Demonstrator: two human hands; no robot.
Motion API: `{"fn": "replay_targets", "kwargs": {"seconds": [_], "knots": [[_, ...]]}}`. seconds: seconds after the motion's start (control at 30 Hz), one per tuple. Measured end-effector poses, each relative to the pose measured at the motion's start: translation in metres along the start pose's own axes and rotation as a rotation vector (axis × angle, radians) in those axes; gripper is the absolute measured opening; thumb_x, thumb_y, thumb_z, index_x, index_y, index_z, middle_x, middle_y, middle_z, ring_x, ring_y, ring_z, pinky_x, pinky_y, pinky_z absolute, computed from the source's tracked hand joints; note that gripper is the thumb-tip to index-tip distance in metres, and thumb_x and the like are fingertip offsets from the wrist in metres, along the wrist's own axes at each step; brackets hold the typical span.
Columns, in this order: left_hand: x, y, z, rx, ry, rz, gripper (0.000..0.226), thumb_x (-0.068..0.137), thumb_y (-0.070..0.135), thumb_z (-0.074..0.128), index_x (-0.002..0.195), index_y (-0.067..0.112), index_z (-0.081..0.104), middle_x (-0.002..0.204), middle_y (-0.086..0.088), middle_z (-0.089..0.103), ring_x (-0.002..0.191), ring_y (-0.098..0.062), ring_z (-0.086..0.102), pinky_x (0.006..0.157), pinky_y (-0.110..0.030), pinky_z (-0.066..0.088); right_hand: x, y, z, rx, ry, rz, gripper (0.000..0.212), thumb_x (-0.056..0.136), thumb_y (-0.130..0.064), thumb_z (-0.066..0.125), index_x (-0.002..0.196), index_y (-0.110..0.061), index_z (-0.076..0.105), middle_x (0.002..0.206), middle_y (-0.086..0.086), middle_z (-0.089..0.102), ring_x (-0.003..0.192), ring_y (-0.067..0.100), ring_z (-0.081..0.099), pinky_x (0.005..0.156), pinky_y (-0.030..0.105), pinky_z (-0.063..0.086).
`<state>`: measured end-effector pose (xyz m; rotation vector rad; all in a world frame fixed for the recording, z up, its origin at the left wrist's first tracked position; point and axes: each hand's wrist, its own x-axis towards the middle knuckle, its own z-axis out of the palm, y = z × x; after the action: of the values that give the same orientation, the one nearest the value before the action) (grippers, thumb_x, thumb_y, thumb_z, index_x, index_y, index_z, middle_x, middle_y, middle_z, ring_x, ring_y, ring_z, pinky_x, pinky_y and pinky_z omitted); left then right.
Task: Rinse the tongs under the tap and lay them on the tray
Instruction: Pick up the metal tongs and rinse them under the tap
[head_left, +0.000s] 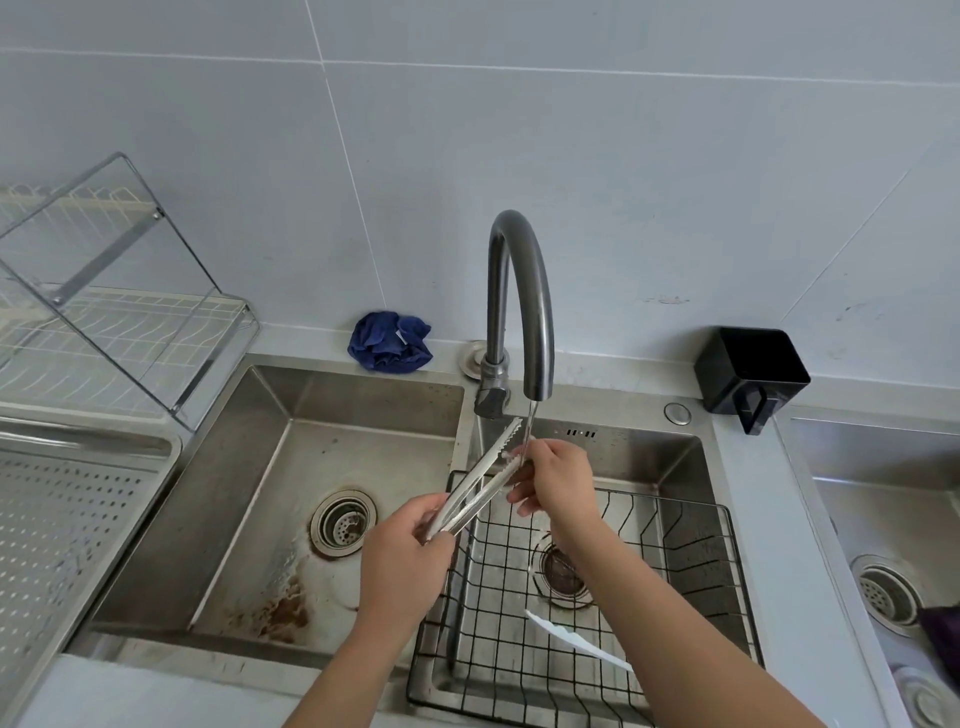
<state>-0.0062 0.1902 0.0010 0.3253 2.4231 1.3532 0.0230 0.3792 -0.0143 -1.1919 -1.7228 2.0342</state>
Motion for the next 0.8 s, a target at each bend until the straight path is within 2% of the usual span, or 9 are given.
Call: {"fn": "replay_targets", "kwargs": {"seconds": [0.07,0.13,0.17,0.23,0.33,0.5,0.63,0.73,0.8], "knots": [[0.000,0.002,0.000,0.060,0.047,0.065,0.040,0.081,-0.001,0.067,0.109,0.026,0.076,0.086,0.036,0.068,0.072,-0.001,0.066,0.058,-0.014,0.053,-0.004,0.007,0.002,0.005,-0.027,-0.003,0.026,0.102,-0.012,0.050,0.092,0.004,0.068,0.065,0.014,0.066,0.048,0.021,0.062,0.041,0.030,0.050],[0.001,0.003,-0.002,0.099,0.084,0.112,0.037,0.079,-0.002,0.068,0.103,0.025,0.077,0.082,0.036,0.067,0.071,0.002,0.064,0.058,-0.011,0.047,-0.009,0.013,0.004,0.105,-0.130,0.035,0.012,0.098,-0.003,0.057,0.103,0.002,0.067,0.075,0.015,0.070,0.056,0.022,0.064,0.050,0.032,0.057],[0.001,0.002,-0.003,0.113,0.092,0.126,0.036,0.079,-0.003,0.068,0.099,0.024,0.078,0.076,0.029,0.069,0.067,0.000,0.062,0.056,-0.011,0.046,-0.009,0.014,0.004,0.150,-0.174,0.052,0.012,0.096,0.002,0.060,0.106,0.002,0.066,0.079,0.016,0.070,0.058,0.022,0.065,0.052,0.032,0.058],[0.002,0.000,-0.002,0.124,0.085,0.132,0.032,0.078,-0.002,0.069,0.094,0.023,0.079,0.064,0.013,0.068,0.059,-0.003,0.058,0.051,-0.014,0.042,-0.005,0.011,0.000,0.145,-0.167,0.063,0.009,0.095,0.002,0.061,0.101,0.003,0.068,0.076,0.016,0.068,0.052,0.021,0.062,0.046,0.030,0.055],[0.001,0.001,0.004,0.091,0.056,0.141,0.033,0.080,-0.002,0.068,0.086,0.030,0.076,0.063,0.015,0.065,0.054,-0.003,0.054,0.048,-0.013,0.039,-0.001,0.007,-0.002,0.129,-0.054,0.054,0.021,0.101,-0.009,0.055,0.091,0.001,0.070,0.064,0.013,0.064,0.044,0.021,0.058,0.037,0.027,0.046],[0.006,-0.004,0.003,0.110,0.079,0.136,0.029,0.082,0.000,0.067,0.091,0.025,0.079,0.067,0.009,0.066,0.061,-0.004,0.056,0.053,-0.013,0.041,-0.007,0.006,0.004,0.233,-0.197,0.050,0.015,0.101,-0.002,0.051,0.105,0.002,0.065,0.071,0.007,0.073,0.054,0.019,0.061,0.049,0.031,0.056],[0.005,-0.008,0.003,0.136,0.101,0.184,0.026,0.082,0.002,0.070,0.093,0.024,0.080,0.073,0.011,0.067,0.072,-0.003,0.059,0.059,-0.011,0.042,-0.005,0.002,0.001,0.134,-0.089,0.029,0.032,0.108,-0.021,0.049,0.094,0.003,0.067,0.069,0.012,0.074,0.047,0.020,0.058,0.039,0.028,0.047],[0.007,-0.010,0.007,0.106,0.076,0.165,0.017,0.089,0.012,0.068,0.085,0.027,0.076,0.065,0.008,0.064,0.060,-0.003,0.055,0.054,-0.013,0.040,-0.006,0.001,0.005,0.343,-0.181,0.095,0.027,0.108,-0.020,0.046,0.103,-0.001,0.064,0.081,0.014,0.075,0.052,0.019,0.055,0.045,0.028,0.046],[0.010,-0.009,0.010,-0.019,-0.023,0.059,0.018,0.096,0.024,0.063,0.084,0.029,0.075,0.063,0.001,0.065,0.052,-0.004,0.051,0.050,-0.021,0.040,-0.008,0.002,0.006,0.498,-0.241,0.132,0.022,0.107,-0.022,0.048,0.104,-0.007,0.063,0.080,0.008,0.071,0.052,0.014,0.050,0.046,0.026,0.043]]}}
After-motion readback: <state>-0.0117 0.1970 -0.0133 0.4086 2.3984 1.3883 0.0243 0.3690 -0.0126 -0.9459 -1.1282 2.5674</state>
